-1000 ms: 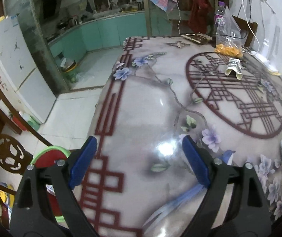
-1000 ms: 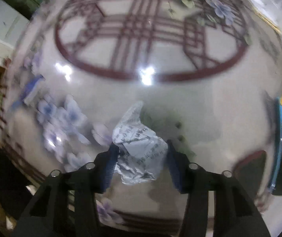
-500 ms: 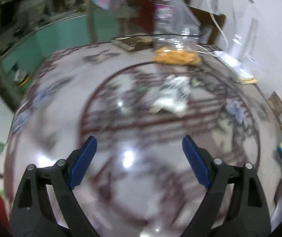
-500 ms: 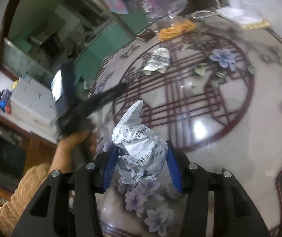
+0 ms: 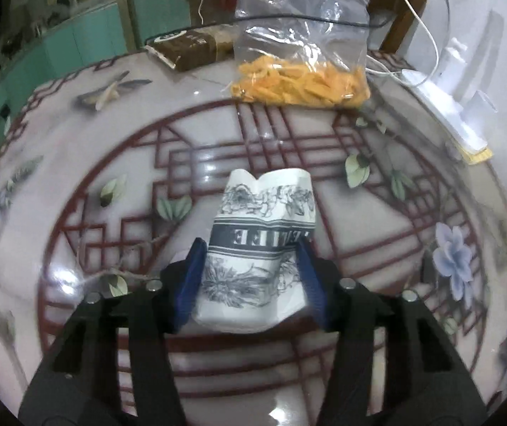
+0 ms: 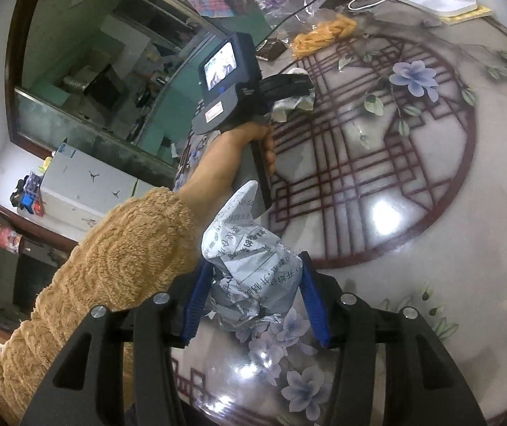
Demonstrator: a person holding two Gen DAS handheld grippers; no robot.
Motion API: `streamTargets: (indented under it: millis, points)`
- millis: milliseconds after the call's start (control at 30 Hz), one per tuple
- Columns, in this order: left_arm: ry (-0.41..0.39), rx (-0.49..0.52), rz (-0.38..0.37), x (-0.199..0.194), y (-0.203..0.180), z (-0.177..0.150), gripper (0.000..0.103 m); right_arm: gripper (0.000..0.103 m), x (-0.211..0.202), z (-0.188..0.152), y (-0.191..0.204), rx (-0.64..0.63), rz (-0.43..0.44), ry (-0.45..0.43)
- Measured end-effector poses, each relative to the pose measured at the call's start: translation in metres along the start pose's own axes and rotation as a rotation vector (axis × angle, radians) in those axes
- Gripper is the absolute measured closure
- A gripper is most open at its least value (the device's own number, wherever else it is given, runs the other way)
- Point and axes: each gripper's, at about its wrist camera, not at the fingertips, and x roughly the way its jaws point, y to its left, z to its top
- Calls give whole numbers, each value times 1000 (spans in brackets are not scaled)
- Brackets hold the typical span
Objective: Collect trash
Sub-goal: 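Carry the foil paper and paper cup over the red bucket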
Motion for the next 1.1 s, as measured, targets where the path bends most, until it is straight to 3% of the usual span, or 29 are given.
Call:
streamTargets:
  millis: [67, 200, 333, 467, 600, 733, 833, 967, 1100]
  points:
    - [-15, -10, -46, -11, 2, -5, 62, 56, 1, -1, 1, -7, -18, 3]
    - [-119, 104, -21, -64, 5, -33, 63, 56, 8, 0, 1, -20, -49, 8]
    - [-132, 140, -25, -120, 29, -70, 63, 56, 10, -1, 6, -52, -105, -6]
    - [-113, 92, -31, -185, 75, -133, 62, 56, 15, -4, 9, -71, -143, 1]
    - [-58, -55, -55, -221, 128, -192, 62, 56, 23, -7, 10, -87, -198, 25]
    - [-118, -107, 57, -243, 164, -235, 62, 55, 28, -10, 13, -93, -224, 32]
    - [-137, -128, 75, -246, 180, -246, 62, 55, 27, -13, 20, -109, -238, 14]
    - [-201, -67, 159, -258, 187, -249, 62, 55, 28, -15, 34, -157, -280, -21]
    - [-221, -106, 126, -270, 201, -252, 62, 55, 32, -17, 52, -201, -289, -62]
